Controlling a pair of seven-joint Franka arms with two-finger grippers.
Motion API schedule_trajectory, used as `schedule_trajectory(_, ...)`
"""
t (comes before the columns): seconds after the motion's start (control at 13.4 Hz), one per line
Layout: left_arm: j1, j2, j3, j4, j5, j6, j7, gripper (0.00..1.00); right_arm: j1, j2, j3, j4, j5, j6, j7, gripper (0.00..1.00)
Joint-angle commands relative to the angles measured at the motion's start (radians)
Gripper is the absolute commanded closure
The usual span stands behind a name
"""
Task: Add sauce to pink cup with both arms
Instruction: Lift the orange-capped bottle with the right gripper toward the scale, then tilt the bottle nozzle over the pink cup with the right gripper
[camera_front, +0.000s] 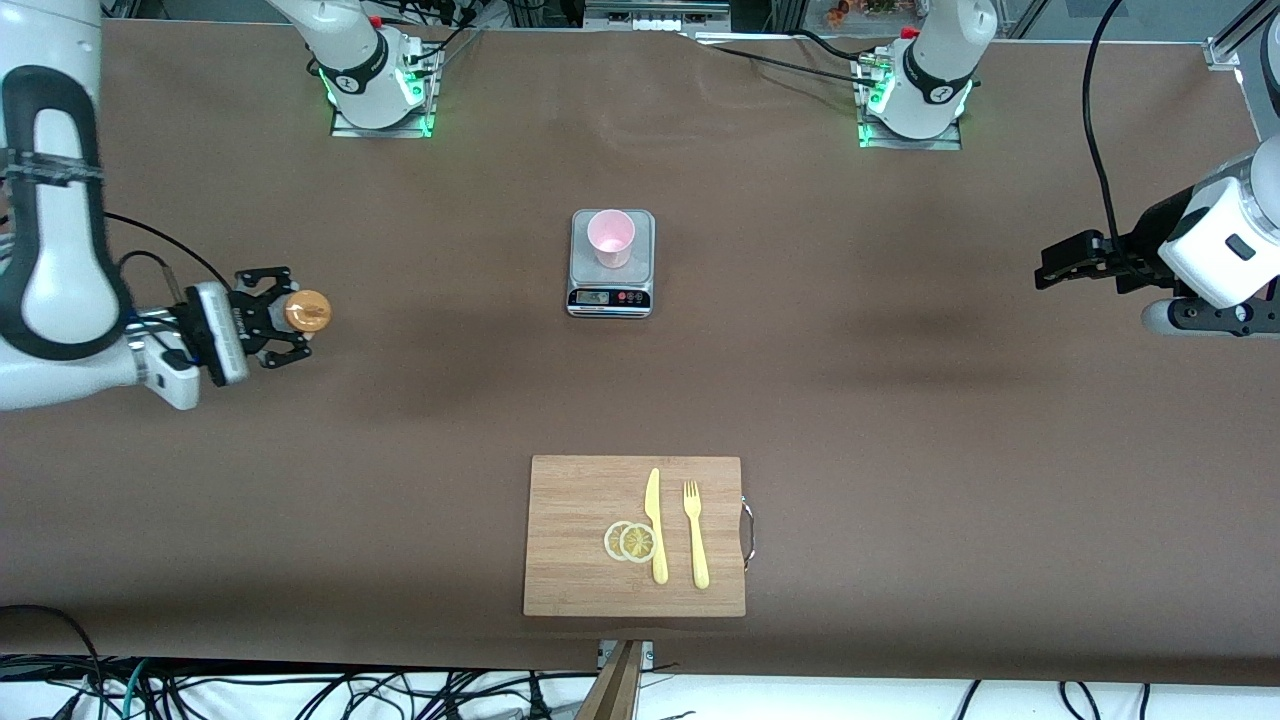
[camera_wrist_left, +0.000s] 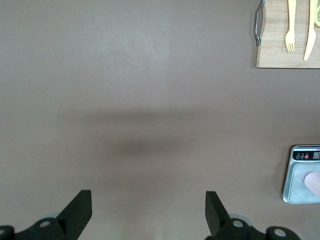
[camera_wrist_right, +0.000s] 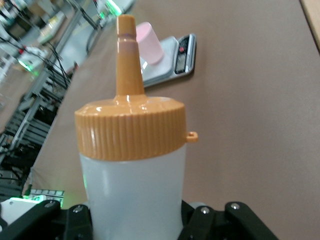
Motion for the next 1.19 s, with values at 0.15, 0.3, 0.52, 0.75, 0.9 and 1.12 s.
schedule_trajectory(0.15, -0.005, 0.014, 0.004, 0.031, 0.009, -0.016, 0.024, 0.00, 0.148, -0.075, 0.099, -0.022, -0.208, 0.121, 0.228, 0.96)
schedule_trajectory(0.3, -0.005, 0.014, 0.004, 0.029, 0.009, -0.016, 0.026, 0.00, 0.183, -0.086, 0.168, -0.021, -0.300, 0.127, 0.317, 0.96)
schedule_trajectory(0.52, -0.005, 0.014, 0.005, 0.029, 0.009, -0.016, 0.026, 0.00, 0.220, -0.105, 0.295, -0.019, -0.464, 0.129, 0.480, 0.96)
schedule_trajectory(0.75, -0.004, 0.014, 0.004, 0.029, 0.009, -0.016, 0.026, 0.00, 0.235, -0.107, 0.424, -0.021, -0.573, 0.126, 0.659, 0.95)
schedule_trajectory(0.9, -0.004, 0.014, 0.004, 0.031, 0.009, -0.016, 0.026, 0.00, 0.236, -0.107, 0.471, -0.028, -0.593, 0.123, 0.721, 0.95)
schedule_trajectory(1.12, -0.004, 0.014, 0.005, 0.029, 0.008, -0.016, 0.026, 0.00, 0.278, -0.102, 0.503, -0.035, -0.644, 0.118, 0.825, 0.95)
